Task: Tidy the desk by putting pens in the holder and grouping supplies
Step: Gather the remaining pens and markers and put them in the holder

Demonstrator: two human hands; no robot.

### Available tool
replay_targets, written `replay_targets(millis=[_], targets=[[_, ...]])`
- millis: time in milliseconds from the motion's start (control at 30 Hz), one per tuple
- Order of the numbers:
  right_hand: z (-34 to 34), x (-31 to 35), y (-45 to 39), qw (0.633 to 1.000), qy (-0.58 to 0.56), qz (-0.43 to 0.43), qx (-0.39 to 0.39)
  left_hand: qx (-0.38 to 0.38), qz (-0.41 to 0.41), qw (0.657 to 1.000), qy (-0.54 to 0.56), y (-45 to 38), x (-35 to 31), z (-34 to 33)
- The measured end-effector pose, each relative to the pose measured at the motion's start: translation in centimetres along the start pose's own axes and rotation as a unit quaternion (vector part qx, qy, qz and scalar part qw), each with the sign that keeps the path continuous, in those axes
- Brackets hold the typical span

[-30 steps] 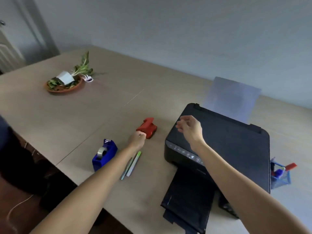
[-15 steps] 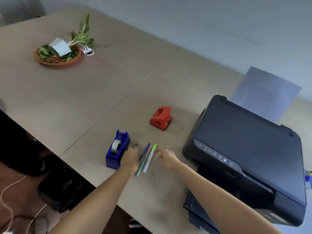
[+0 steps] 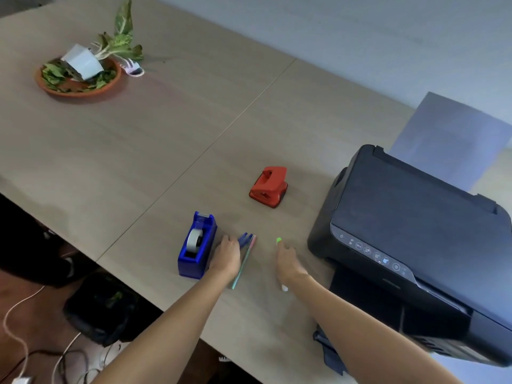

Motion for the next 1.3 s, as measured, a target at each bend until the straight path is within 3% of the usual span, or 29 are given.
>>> replay_targets(millis=[167,300,467,567,633,700,800,967,1067,1133,1300], targets=[[0.3,1.0,-0.6,0.994,-0.071,-0.032,-0.080,-0.023,0.028,0.999,0.032,0.3,0.5,0.1],[-0.1,3.6,-0.4,0.985,-0.151,-0.031,-0.074,-0.045,0.014,0.991,0.121,1.5,0.4,1.9],[-0.8,5.6,-0.2,0.992,-0.116,-0.020,-0.038,0.018,0.059,0.950,0.306,2.1,0.8,4.5],[-0.6,5.0,-0.2,0.999,-0.040,0.011,-0.018,0.045,0.075,0.923,0.374,2.4,0.4,6.2],[0.2,3.7,0.6,0.998,-0.057,0.019,-0.007,0.062,0.076,0.907,0.410,3.0,-0.4,7.3],[1.9,2.6,1.6,0.993,-0.107,0.035,-0.019,0.087,0.067,0.904,0.413,3.4,-1.4,8.4],[6.8,1.5,4.5,0.980,-0.170,0.067,-0.076,0.112,0.015,0.935,0.335,3.5,-4.0,10.1],[17.2,-3.8,11.7,0.920,-0.284,0.145,-0.228,0.077,-0.087,0.957,0.266,3.7,-13.8,12.3],[22.3,-9.5,15.5,0.875,-0.382,0.160,-0.252,0.060,-0.169,0.952,0.249,4.9,-20.8,12.5],[25.0,-14.7,17.7,0.844,-0.417,0.156,-0.299,0.058,-0.214,0.933,0.285,6.6,-25.7,11.6],[26.4,-31.2,20.3,0.761,-0.512,0.074,-0.392,0.151,-0.272,0.874,0.374,10.8,-37.8,5.2]])
Point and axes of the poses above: each hand's wrist, its own y-axis away from the middle knuckle, its own z-axis out of the back of the hand, x = y × z, the point moved 3 cm from there along -y, towards the middle knuckle, and after that the axes turned 9 degrees about y, right-handed, at the moved point
